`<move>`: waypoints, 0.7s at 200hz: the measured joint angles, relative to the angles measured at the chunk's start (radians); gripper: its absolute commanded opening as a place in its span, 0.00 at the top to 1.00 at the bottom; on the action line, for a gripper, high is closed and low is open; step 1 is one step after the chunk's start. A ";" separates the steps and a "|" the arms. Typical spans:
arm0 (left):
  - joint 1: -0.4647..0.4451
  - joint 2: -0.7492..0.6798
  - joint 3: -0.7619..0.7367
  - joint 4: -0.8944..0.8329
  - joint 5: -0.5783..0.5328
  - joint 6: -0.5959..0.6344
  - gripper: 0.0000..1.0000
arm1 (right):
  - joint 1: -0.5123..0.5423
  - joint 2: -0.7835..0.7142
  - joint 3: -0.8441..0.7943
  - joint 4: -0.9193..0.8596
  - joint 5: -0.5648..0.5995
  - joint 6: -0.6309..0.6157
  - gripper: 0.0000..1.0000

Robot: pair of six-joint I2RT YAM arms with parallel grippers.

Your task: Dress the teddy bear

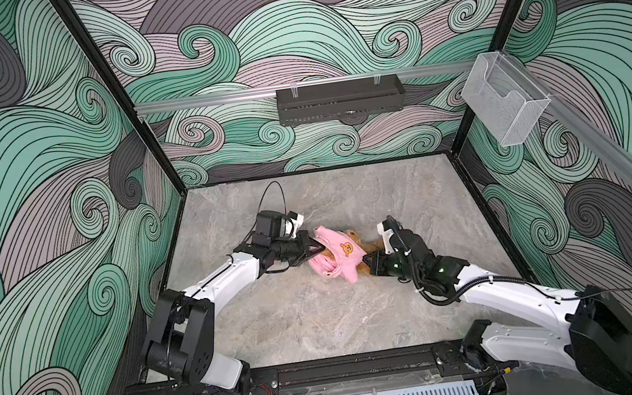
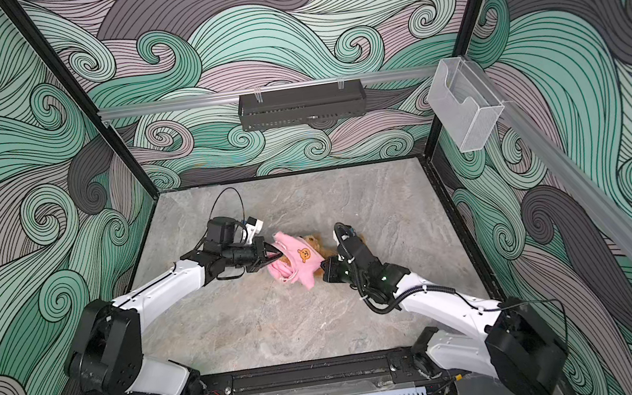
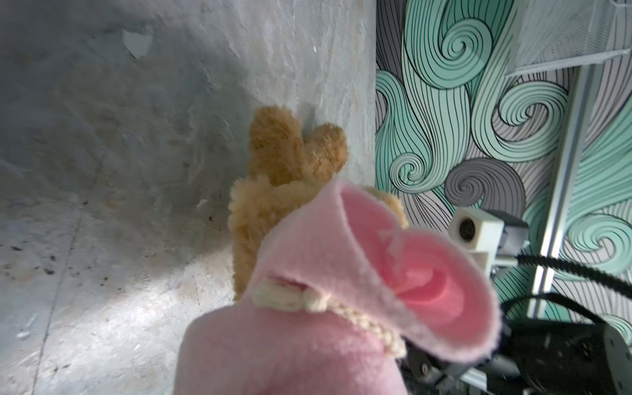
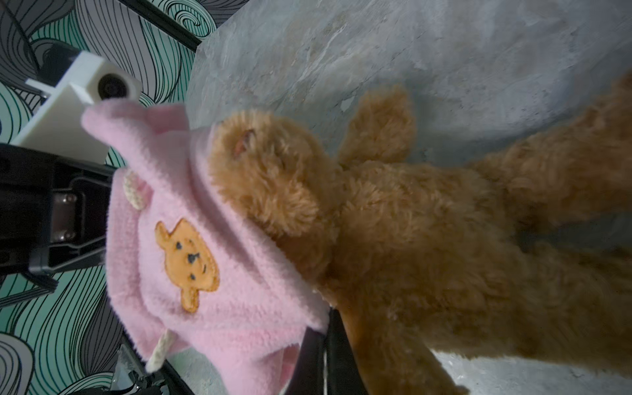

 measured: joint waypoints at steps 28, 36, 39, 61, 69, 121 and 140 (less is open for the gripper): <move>0.006 0.038 0.038 -0.011 0.047 0.106 1.00 | -0.034 0.052 0.026 0.026 -0.032 -0.042 0.91; 0.005 0.043 0.050 -0.016 0.045 0.145 1.00 | -0.038 0.076 0.031 0.040 -0.055 -0.061 0.89; 0.005 0.044 0.053 -0.017 0.042 0.158 1.00 | -0.040 0.082 0.032 0.043 -0.061 -0.068 0.87; -0.009 0.046 0.074 -0.045 0.008 0.269 1.00 | -0.049 0.111 0.043 0.028 -0.117 -0.143 0.78; -0.014 0.052 0.089 -0.065 -0.012 0.312 1.00 | -0.055 0.105 0.047 0.009 -0.136 -0.177 0.74; -0.042 0.068 0.132 -0.119 -0.091 0.521 1.00 | -0.146 -0.058 0.103 -0.082 -0.240 -0.326 0.55; -0.048 0.066 0.132 -0.118 -0.104 0.572 1.00 | -0.204 -0.069 0.139 -0.083 -0.291 -0.315 0.50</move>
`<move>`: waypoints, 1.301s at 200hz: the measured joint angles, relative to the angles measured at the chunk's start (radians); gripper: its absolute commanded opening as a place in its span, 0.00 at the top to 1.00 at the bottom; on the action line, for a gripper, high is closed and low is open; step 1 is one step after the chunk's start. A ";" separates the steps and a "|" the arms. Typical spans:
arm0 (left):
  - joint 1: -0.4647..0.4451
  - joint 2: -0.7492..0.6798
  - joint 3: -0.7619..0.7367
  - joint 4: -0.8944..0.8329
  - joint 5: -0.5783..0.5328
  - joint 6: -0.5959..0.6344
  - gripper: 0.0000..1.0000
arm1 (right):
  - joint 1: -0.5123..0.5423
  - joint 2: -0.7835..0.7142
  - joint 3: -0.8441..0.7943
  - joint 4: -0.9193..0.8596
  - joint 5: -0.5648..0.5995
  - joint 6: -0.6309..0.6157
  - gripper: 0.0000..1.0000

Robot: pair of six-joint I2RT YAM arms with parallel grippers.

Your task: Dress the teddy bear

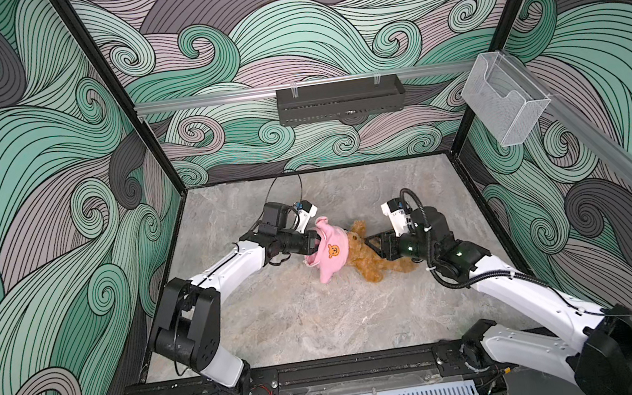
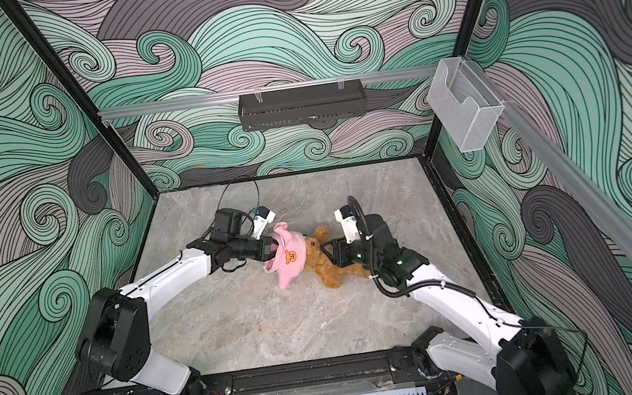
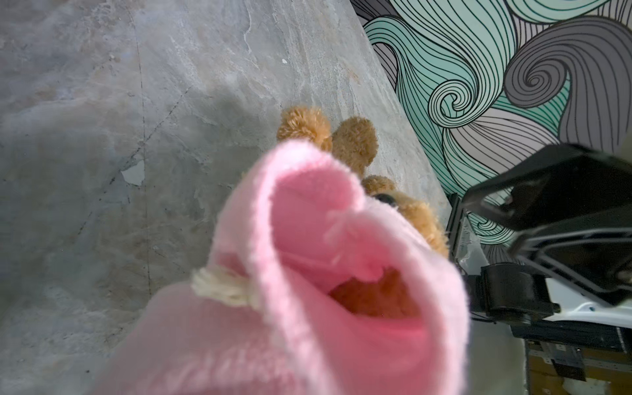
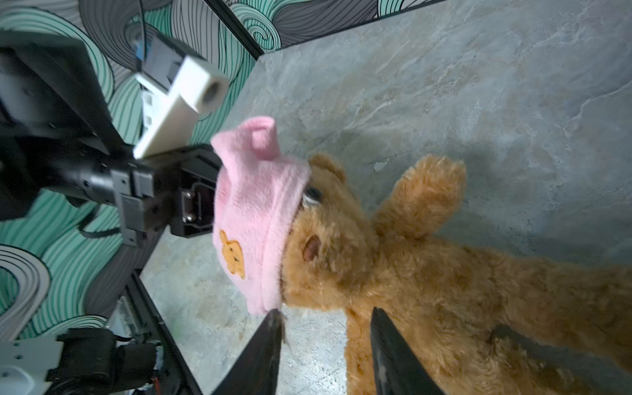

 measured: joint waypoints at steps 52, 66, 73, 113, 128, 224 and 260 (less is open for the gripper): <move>-0.019 -0.092 -0.030 0.064 -0.021 0.104 1.00 | -0.084 0.199 0.198 -0.029 -0.203 0.108 0.54; -0.022 -0.097 -0.030 0.078 -0.023 0.116 1.00 | -0.074 0.259 0.240 -0.029 -0.257 0.132 0.57; -0.023 -0.097 -0.030 0.082 -0.025 0.121 1.00 | -0.067 0.286 0.253 -0.028 -0.278 0.141 0.59; -0.032 -0.096 -0.031 0.082 -0.029 0.135 1.00 | -0.032 0.368 0.271 -0.025 -0.333 0.164 0.58; -0.034 -0.096 -0.031 0.082 -0.029 0.141 1.00 | -0.029 0.383 0.282 -0.038 -0.330 0.156 0.57; -0.039 -0.079 -0.031 0.083 -0.031 0.153 1.00 | -0.022 0.501 0.405 -0.107 -0.338 0.037 0.66; -0.039 -0.076 -0.031 0.078 -0.033 0.157 1.00 | -0.021 0.550 0.449 -0.116 -0.352 0.012 0.76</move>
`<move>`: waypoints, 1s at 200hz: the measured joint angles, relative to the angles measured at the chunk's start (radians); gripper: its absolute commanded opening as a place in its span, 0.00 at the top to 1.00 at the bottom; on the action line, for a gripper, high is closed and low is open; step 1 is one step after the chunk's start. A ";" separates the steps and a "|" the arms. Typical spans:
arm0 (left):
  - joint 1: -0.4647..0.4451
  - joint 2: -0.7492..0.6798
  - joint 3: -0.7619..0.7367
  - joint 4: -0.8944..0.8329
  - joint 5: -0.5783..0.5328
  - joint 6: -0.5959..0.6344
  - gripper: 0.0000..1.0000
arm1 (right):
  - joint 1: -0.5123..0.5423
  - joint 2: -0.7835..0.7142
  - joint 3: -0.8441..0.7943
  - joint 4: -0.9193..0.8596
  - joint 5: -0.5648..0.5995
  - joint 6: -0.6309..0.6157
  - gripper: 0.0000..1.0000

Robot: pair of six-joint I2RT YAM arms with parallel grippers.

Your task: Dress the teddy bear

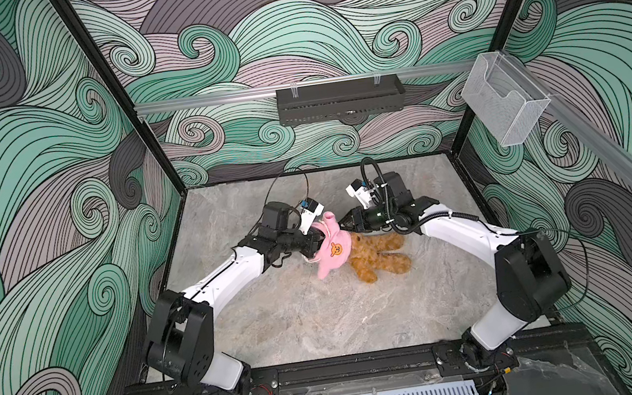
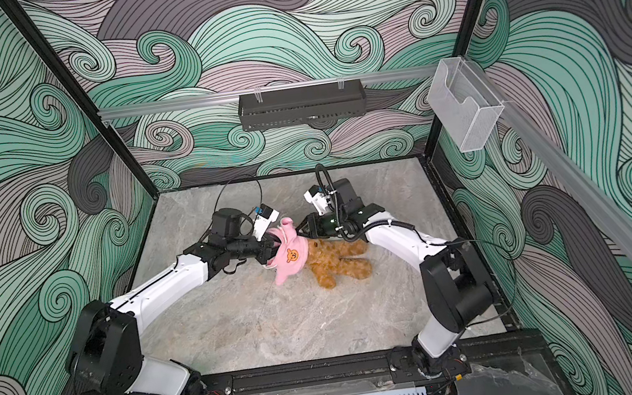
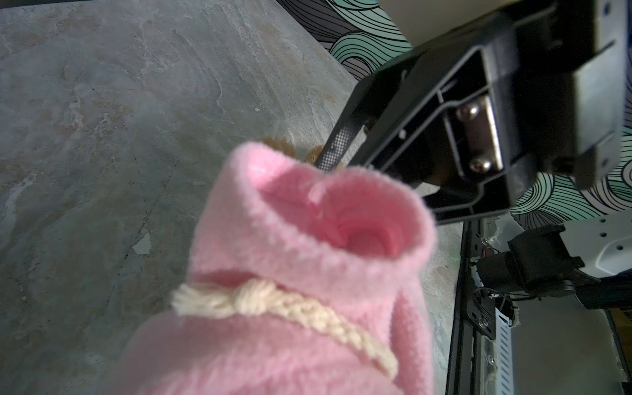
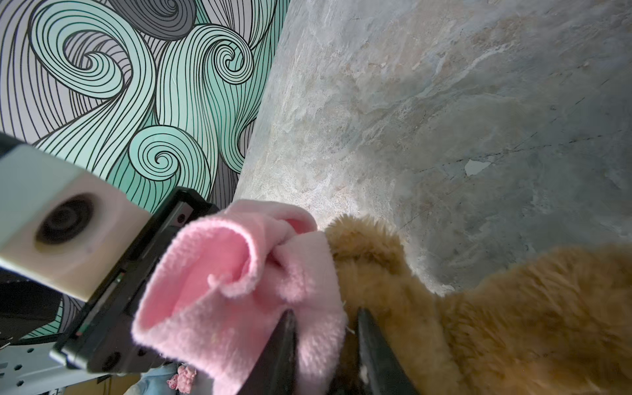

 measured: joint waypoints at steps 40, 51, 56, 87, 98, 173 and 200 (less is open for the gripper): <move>0.000 0.000 0.000 -0.002 -0.002 0.003 1.00 | 0.000 0.014 0.023 -0.017 0.012 -0.027 0.85; 0.000 0.000 0.000 -0.002 -0.002 0.003 1.00 | 0.000 0.014 0.028 -0.026 0.024 -0.035 0.87; 0.000 0.000 0.000 -0.002 -0.002 0.003 1.00 | 0.000 0.014 0.031 -0.030 0.029 -0.039 0.88; -0.001 0.000 0.000 0.000 -0.002 0.003 1.00 | -0.001 0.014 0.044 -0.054 0.061 -0.064 0.93; -0.002 0.000 0.000 0.001 -0.002 0.004 1.00 | -0.001 0.014 0.047 -0.060 0.069 -0.069 0.95; -0.006 -0.001 -0.004 0.008 -0.015 0.010 1.00 | -0.029 0.013 0.050 -0.119 0.151 -0.092 0.96; -0.006 -0.012 -0.018 0.024 -0.030 0.010 1.00 | -0.056 0.005 0.049 -0.138 0.157 -0.087 0.96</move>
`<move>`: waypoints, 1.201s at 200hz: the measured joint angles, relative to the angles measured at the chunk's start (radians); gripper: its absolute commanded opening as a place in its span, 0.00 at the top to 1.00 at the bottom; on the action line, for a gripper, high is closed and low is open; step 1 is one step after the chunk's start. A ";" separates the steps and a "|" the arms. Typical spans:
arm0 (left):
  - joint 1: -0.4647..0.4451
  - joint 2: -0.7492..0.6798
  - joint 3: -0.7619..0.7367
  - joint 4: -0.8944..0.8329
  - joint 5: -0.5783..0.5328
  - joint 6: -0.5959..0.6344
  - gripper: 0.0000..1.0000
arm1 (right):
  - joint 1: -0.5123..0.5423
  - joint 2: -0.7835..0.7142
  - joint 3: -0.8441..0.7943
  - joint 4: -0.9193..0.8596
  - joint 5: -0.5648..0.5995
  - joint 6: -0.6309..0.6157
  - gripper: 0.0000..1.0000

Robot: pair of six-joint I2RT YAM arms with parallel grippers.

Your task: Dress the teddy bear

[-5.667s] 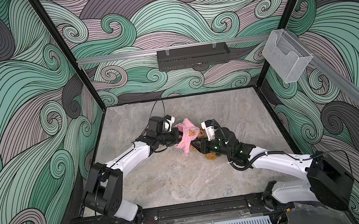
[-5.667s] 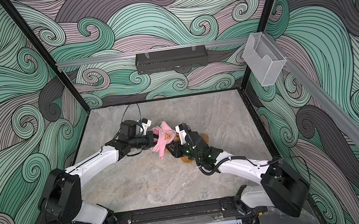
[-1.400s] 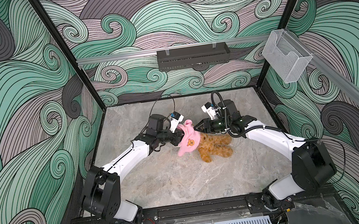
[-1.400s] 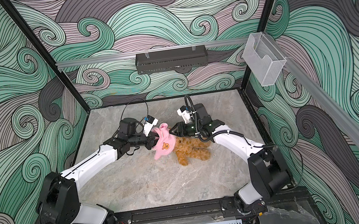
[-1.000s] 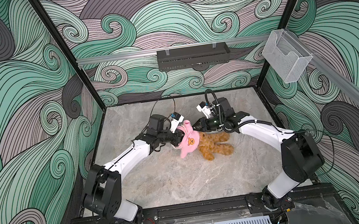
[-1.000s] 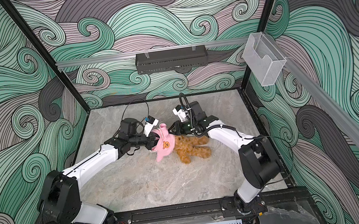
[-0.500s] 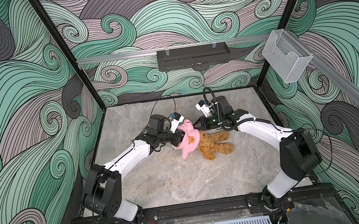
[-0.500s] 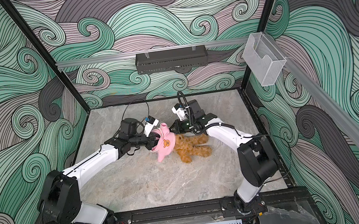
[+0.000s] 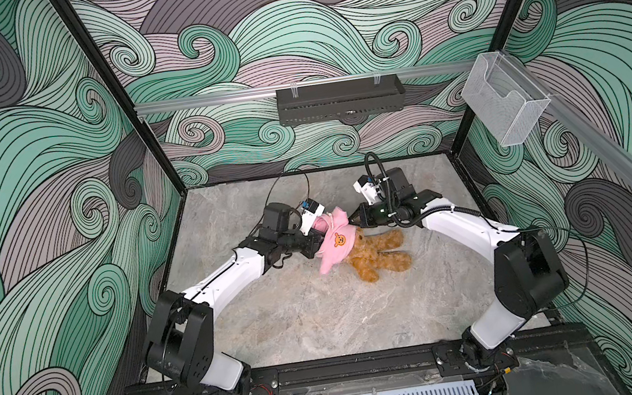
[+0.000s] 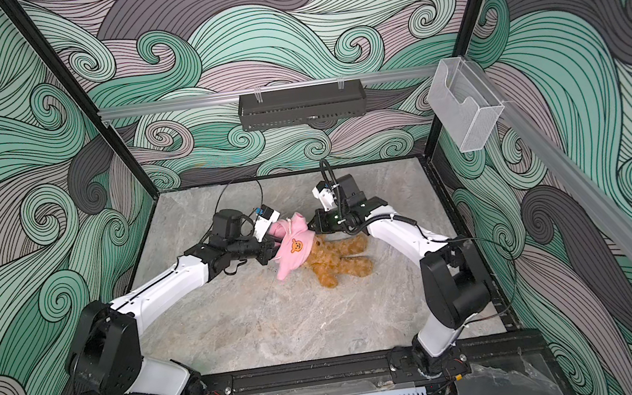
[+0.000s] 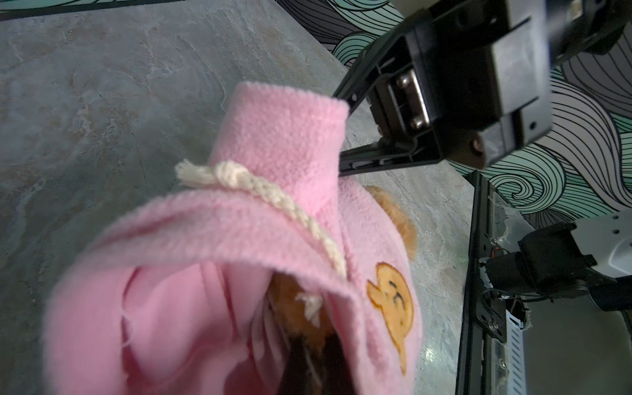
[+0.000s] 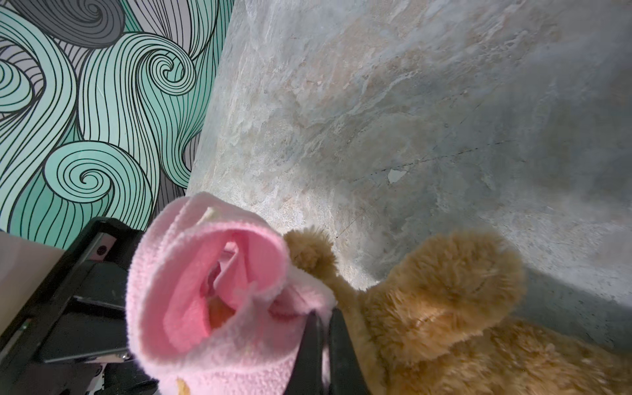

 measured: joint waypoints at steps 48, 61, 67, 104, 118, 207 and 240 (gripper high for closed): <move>-0.010 -0.030 -0.025 0.022 -0.059 -0.030 1.00 | -0.021 -0.032 -0.052 -0.017 -0.002 0.003 0.96; -0.014 -0.036 -0.036 0.029 -0.093 -0.049 1.00 | -0.035 -0.048 -0.086 -0.019 -0.005 0.003 0.96; -0.015 -0.043 -0.044 0.030 -0.114 -0.061 1.00 | -0.042 -0.056 -0.101 -0.019 -0.010 0.003 0.96; -0.030 -0.077 -0.068 0.029 -0.206 -0.131 1.00 | -0.061 -0.081 -0.153 0.010 -0.060 0.014 0.94; -0.030 -0.076 -0.068 0.024 -0.216 -0.149 1.00 | -0.061 -0.076 -0.155 0.045 -0.081 0.034 0.90; -0.007 0.013 -0.034 -0.029 -0.181 -0.474 1.00 | 0.027 -0.321 -0.299 0.142 0.061 -0.026 0.64; -0.006 0.055 -0.035 0.035 -0.074 -0.657 1.00 | 0.184 -0.418 -0.519 0.376 0.088 -0.011 0.78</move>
